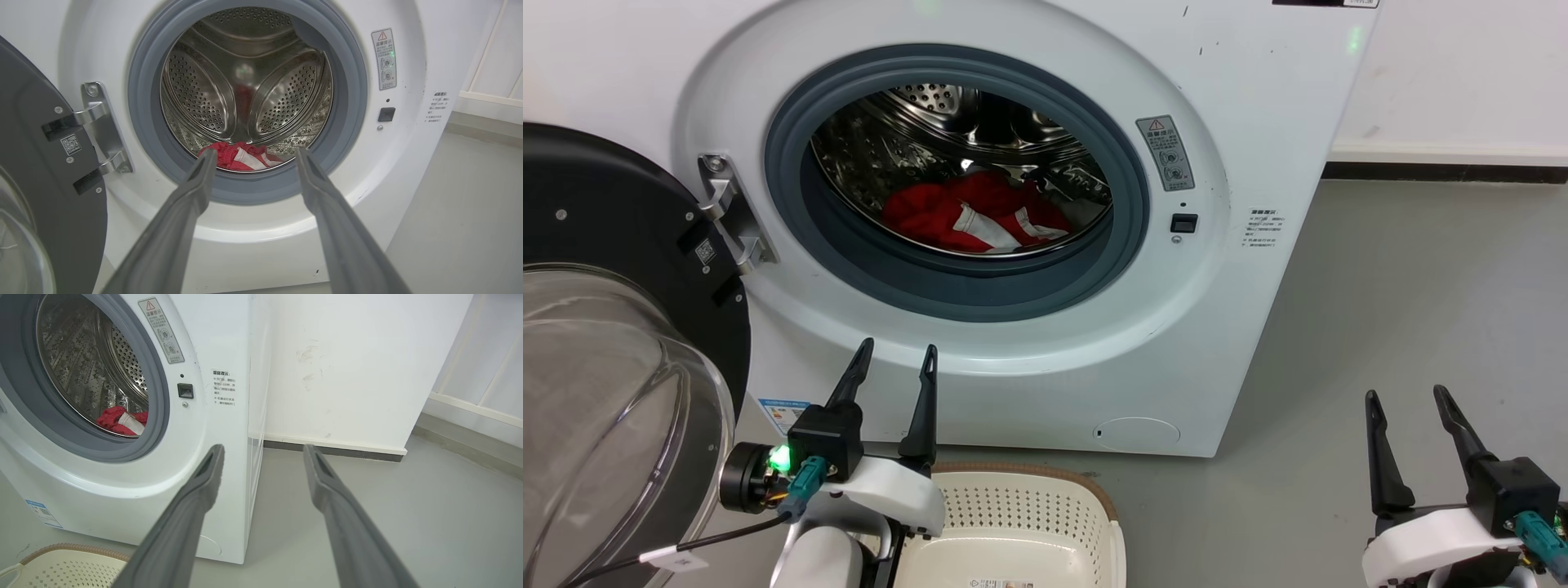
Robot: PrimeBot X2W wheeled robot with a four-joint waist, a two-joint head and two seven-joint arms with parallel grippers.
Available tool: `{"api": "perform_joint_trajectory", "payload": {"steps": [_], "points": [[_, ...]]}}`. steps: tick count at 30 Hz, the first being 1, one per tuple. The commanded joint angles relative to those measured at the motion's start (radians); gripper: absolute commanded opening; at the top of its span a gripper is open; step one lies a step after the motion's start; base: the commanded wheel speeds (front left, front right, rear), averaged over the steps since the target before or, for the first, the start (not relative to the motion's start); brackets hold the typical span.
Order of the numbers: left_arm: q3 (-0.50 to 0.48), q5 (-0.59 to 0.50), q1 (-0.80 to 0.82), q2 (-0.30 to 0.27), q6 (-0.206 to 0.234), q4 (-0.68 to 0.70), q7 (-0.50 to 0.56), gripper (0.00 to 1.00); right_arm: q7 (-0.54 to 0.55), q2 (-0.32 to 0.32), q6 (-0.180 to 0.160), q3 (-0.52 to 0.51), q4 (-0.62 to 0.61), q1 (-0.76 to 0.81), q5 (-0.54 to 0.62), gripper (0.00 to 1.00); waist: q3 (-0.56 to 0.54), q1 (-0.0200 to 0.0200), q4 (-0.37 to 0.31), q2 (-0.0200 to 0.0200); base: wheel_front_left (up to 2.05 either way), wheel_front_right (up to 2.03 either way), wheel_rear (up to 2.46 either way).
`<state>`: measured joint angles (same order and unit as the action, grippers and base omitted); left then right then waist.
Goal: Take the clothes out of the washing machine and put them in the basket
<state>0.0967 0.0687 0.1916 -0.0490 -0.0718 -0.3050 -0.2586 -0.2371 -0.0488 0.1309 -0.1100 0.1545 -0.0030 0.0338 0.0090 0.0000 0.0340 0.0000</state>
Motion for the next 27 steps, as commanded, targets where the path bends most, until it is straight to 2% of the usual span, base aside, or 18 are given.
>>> {"api": "perform_joint_trajectory", "payload": {"steps": [1,22,27], "points": [[0.005,-0.02,0.012,-0.002,0.004,-0.004,-0.009,1.0,-0.007,-0.003,0.0,-0.002,0.003,0.007,0.019,1.0,0.0,0.0,0.001,0.0,0.0,0.0,0.0],[0.007,-0.014,0.014,-0.002,0.011,-0.008,-0.007,1.0,-0.012,-0.002,0.0,-0.005,0.024,-0.014,0.001,1.0,0.009,0.0,0.008,0.0,0.0,0.0,0.0],[0.004,-0.01,0.04,-0.002,0.014,-0.003,-0.007,1.0,-0.014,-0.002,0.0,-0.005,0.004,-0.033,-0.002,1.0,0.052,0.0,0.011,0.0,0.0,0.0,0.0]]}}
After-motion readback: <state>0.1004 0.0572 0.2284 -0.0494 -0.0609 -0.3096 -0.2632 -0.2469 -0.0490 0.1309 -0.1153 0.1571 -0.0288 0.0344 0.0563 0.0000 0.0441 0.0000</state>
